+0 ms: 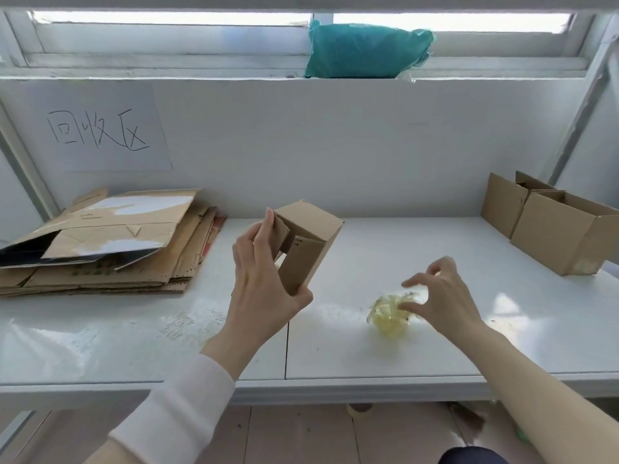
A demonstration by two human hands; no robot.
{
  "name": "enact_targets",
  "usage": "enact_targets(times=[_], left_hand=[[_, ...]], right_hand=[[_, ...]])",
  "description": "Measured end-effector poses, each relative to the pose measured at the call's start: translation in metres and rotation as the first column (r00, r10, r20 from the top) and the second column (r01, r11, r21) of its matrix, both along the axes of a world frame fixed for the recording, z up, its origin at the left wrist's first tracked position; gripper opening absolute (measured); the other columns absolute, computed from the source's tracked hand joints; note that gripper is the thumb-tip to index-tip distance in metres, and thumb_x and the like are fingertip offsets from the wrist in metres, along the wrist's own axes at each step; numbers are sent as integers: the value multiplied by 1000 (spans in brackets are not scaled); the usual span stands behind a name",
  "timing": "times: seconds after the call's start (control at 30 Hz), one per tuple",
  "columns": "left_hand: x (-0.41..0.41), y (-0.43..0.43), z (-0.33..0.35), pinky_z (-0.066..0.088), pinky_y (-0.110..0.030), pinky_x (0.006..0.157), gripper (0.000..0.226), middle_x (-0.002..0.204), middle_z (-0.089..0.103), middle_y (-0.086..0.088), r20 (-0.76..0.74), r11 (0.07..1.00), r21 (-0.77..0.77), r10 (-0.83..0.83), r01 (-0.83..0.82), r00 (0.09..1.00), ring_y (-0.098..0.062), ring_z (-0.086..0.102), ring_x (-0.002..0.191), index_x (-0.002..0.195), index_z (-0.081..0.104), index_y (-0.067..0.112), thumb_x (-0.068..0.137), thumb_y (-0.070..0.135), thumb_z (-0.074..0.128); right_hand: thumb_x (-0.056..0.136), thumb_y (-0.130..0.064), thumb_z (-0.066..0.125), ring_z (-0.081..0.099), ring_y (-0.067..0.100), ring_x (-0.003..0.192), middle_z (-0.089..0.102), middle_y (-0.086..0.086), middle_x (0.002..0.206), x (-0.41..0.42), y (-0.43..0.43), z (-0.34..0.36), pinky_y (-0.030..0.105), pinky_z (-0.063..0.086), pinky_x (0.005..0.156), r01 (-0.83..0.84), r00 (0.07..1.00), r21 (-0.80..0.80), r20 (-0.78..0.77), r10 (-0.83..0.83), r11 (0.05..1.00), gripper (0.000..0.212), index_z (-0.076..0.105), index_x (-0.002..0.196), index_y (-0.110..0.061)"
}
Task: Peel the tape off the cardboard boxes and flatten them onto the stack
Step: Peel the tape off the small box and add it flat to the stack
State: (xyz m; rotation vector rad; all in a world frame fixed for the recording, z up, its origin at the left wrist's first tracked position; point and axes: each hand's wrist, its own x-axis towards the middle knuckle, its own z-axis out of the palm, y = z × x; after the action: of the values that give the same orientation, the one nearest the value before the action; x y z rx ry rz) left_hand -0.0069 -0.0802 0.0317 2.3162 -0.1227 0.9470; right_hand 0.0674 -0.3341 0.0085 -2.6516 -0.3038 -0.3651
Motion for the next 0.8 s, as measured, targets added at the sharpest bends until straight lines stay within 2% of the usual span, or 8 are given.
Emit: enact_targets(times=[0.1, 0.23, 0.33, 0.47, 0.53, 0.63, 0.7, 0.8], left_hand=[[-1, -5, 3, 27, -24, 96, 112, 134, 21, 1, -25, 999, -47, -10, 8, 1000, 8, 8, 113, 148, 3, 19, 62, 12, 75], [2, -16, 10, 26, -22, 96, 112, 132, 20, 3, -27, 997, -71, -27, 25, 999, 8, 10, 112, 146, -1, 24, 66, 19, 77], [0, -24, 10, 29, -15, 93, 103, 139, 19, 0, 7, 993, 54, -107, 106, 994, -4, 17, 124, 146, 2, 24, 70, 33, 71], [-13, -13, 8, 32, -18, 98, 91, 145, 14, 8, 0, 967, 191, -170, 167, 985, -12, 20, 132, 148, 11, 20, 73, 48, 54], [-16, -2, 10, 21, -4, 97, 91, 144, 14, 14, -18, 984, 135, -118, 119, 993, -4, 16, 130, 147, 11, 23, 72, 57, 50], [-17, 13, 16, 16, 6, 96, 84, 133, 23, 18, -7, 999, 31, -43, 44, 999, 5, 20, 124, 146, 19, 22, 76, 49, 56], [-18, 17, 23, 34, -12, 101, 70, 130, 34, 16, -6, 998, -31, -59, 59, 998, 2, 37, 118, 145, 23, 25, 85, 24, 60], [-23, 20, 44, 47, -29, 86, 70, 128, 47, 7, -49, 992, -119, -50, 44, 998, -4, 53, 100, 145, 18, 32, 89, 3, 48]], right_hand=[[73, -21, 75, 50, 18, 87, 42, 1, 107, -4, 7, 21, 32, 48, 82, -86, 987, 282, 157, 43, 955, 30, 69, 102, -14], [75, -41, 67, 54, 8, 111, 55, -12, 123, -37, 57, 35, 20, 44, 86, -194, 952, 575, -84, 293, 795, 51, 55, 122, -25], [71, -45, 70, 54, 5, 113, 53, -18, 127, -56, 93, 35, 20, 46, 89, -172, 908, 772, -117, 403, 612, 66, 46, 130, -26], [83, -32, 63, 67, 9, 90, 67, -8, 98, -56, 108, 40, 32, 56, 81, -120, 941, 829, -81, 329, 546, 23, 61, 103, -22], [92, -26, 51, 67, 5, 79, 69, -3, 89, -59, 108, 44, 25, 58, 71, -133, 909, 861, -92, 406, 492, 16, 65, 91, -19], [97, -27, 41, 63, 28, 76, 65, 20, 82, -59, 106, 44, 29, 58, 67, -136, 917, 823, -105, 384, 551, 39, 62, 81, 3], [97, -27, 41, 52, 39, 73, 56, 28, 79, -56, 105, 43, 41, 56, 71, -162, 955, 750, -43, 292, 641, 41, 53, 82, 9], [97, -20, 41, 40, 20, 61, 46, 3, 59, -51, 101, 47, 17, 36, 55, -197, 980, 637, 121, 156, 745, 29, 50, 71, -11]])
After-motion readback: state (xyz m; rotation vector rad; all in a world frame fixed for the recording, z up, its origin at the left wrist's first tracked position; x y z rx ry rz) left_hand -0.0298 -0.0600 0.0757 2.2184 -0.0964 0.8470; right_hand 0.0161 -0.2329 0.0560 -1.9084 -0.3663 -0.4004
